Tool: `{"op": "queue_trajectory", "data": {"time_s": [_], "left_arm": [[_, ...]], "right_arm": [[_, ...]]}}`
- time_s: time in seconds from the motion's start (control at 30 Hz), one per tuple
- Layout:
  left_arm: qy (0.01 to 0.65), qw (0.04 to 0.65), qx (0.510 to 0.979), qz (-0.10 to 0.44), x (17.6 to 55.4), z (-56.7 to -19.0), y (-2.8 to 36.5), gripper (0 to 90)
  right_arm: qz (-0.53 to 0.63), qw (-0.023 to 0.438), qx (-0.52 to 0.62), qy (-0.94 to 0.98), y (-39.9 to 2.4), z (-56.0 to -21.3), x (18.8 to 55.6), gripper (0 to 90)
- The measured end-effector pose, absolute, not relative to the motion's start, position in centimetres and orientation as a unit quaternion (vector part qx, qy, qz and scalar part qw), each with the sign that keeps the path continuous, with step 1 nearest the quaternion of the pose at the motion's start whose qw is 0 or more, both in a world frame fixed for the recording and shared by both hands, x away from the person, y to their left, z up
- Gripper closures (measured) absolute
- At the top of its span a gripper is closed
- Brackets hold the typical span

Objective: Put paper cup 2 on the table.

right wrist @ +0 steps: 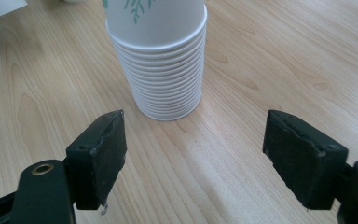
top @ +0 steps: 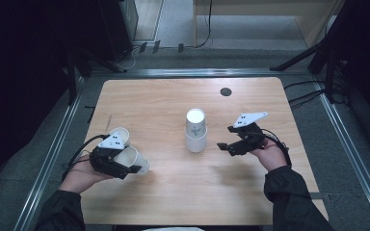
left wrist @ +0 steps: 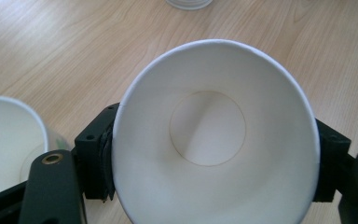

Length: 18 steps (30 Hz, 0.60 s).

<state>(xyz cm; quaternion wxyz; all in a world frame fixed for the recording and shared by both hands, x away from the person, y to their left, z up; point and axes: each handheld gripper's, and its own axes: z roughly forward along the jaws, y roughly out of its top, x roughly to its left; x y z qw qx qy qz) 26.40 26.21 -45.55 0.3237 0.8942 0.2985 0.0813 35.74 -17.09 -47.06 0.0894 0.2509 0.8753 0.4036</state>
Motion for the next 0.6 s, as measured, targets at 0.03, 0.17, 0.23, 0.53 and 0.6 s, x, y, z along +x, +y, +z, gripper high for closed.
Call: {"op": "queue_trajectory", "data": {"time_s": [0.03, 0.17, 0.23, 0.53, 0.6], "left_arm": [[0.302, 0.322, 0.894, 0.081, 26.4, -45.6, 26.4, 23.3], [0.316, 0.310, 0.893, 0.078, 26.4, -46.1, 27.3, 23.2], [0.322, 0.303, 0.893, 0.078, 26.4, -46.3, 27.7, 23.1], [0.341, 0.291, 0.891, 0.080, 26.2, -46.7, 28.7, 22.8], [0.344, 0.285, 0.891, 0.083, 26.2, -46.8, 28.9, 22.8]], "right_arm": [[0.404, 0.090, 0.251, 0.875, -17.0, -47.1, 35.8, 21.8], [0.401, 0.090, 0.249, 0.877, -16.8, -47.1, 36.0, 21.8], [0.400, 0.090, 0.245, 0.878, -16.7, -47.1, 36.1, 21.8], [0.399, 0.087, 0.240, 0.881, -16.2, -47.1, 36.2, 21.8], [0.399, 0.087, 0.241, 0.881, -16.2, -47.1, 36.2, 21.8]]}}
